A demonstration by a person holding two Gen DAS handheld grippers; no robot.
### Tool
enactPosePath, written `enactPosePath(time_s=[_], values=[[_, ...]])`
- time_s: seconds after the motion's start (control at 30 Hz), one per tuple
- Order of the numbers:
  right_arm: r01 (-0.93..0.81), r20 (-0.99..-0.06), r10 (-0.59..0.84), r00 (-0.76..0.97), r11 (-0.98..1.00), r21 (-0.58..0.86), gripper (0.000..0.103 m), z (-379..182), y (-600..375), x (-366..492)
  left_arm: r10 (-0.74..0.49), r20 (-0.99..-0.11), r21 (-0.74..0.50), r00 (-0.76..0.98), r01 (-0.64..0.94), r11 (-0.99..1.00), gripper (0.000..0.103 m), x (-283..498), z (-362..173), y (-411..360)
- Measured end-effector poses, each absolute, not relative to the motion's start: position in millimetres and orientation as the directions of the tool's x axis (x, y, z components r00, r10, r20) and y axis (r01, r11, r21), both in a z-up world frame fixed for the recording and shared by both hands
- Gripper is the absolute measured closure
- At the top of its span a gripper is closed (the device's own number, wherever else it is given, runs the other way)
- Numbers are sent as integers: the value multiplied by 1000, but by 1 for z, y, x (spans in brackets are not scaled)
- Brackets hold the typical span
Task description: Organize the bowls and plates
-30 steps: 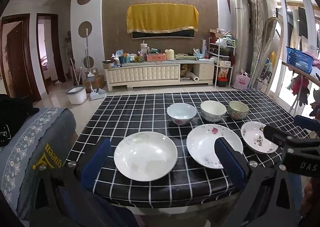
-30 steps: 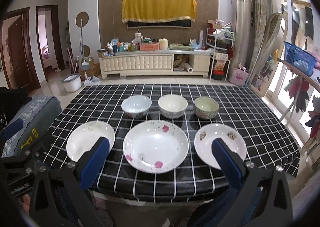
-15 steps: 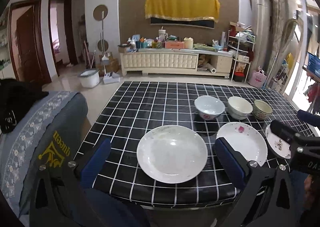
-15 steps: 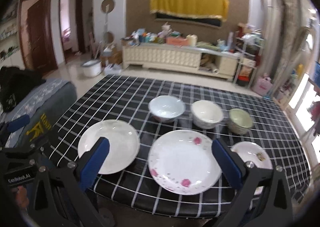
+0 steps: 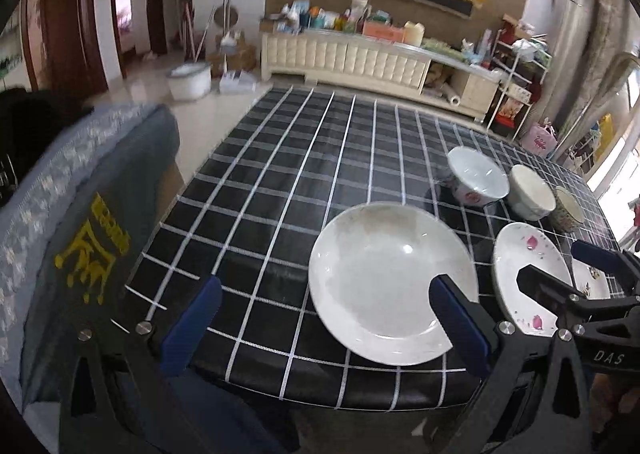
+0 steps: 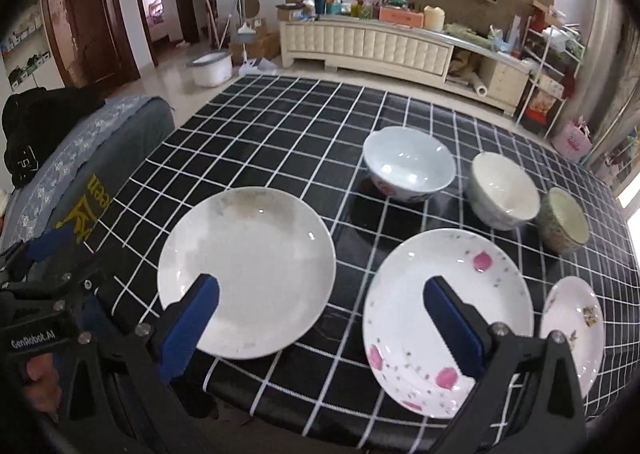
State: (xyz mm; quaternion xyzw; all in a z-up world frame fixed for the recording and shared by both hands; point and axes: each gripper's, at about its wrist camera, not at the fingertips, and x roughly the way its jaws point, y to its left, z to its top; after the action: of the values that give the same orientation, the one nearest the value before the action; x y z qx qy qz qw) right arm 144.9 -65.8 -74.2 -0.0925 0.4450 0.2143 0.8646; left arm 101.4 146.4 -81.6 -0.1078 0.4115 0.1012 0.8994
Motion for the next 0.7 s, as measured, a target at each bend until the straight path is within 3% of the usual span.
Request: enactPosePath(time_s=[0.13, 0.37, 0.7], values=[[-468, -831, 277, 482, 883, 23, 4, -88, -54, 157, 68, -797, -142, 600, -295, 945, 1, 114, -102, 163], [-468, -863, 249, 440, 884, 16, 19, -109, -42, 179, 30, -843, -144, 538, -278, 950, 26, 141, -132, 170], [-471, -895, 222, 388, 882, 14, 38, -134, -37, 192, 2, -887, -135, 463, -263, 955, 50, 160, -168, 171]])
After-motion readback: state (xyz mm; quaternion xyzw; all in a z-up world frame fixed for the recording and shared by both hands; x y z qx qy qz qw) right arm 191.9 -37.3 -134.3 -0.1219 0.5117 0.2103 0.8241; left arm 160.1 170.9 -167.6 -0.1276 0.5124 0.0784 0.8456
